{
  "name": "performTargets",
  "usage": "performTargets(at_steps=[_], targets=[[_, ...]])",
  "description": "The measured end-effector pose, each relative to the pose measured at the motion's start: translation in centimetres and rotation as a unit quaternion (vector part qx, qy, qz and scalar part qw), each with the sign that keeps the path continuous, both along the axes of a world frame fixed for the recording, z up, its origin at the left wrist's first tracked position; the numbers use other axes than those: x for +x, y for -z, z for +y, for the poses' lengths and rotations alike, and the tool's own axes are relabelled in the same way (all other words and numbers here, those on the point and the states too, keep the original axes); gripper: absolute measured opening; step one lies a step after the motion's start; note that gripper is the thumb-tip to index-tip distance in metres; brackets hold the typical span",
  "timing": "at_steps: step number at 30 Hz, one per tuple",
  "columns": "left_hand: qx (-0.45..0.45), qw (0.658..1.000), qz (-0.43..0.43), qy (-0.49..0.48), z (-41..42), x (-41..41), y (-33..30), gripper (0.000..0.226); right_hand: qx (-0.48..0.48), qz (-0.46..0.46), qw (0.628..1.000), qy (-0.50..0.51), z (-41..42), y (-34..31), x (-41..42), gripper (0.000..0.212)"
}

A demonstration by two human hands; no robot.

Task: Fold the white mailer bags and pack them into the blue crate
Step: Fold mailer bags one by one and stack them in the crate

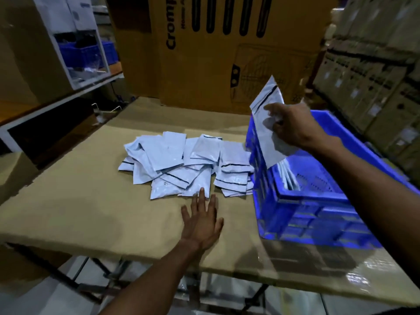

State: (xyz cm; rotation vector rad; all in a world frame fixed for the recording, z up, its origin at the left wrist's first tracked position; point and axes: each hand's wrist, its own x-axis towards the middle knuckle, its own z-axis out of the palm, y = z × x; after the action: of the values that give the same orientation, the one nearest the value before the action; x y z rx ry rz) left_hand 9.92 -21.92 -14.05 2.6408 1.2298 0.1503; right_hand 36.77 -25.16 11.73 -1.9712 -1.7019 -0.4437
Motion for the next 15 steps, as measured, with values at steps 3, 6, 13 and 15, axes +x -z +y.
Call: performTargets(at_steps=[3,6,13,15], targets=[[-0.009,1.000,-0.004,0.003,-0.7,2.1,-0.2,0.079,-0.038,-0.011,0.998,0.047,-1.0,0.4,2.5,0.054],[0.006,1.000,-0.003,-0.002,-1.5,3.7,-0.2,0.076,-0.077,-0.027,0.992,0.092,-2.2,1.3,4.9,0.055],[0.030,0.999,0.003,-0.024,-1.6,4.4,0.5,0.073,-0.186,-0.054,0.971,0.141,-4.5,4.6,9.3,0.057],[0.029,0.999,-0.001,-0.026,-1.5,4.4,0.5,0.072,-0.239,-0.065,0.959,0.140,-4.5,6.9,9.8,0.057]])
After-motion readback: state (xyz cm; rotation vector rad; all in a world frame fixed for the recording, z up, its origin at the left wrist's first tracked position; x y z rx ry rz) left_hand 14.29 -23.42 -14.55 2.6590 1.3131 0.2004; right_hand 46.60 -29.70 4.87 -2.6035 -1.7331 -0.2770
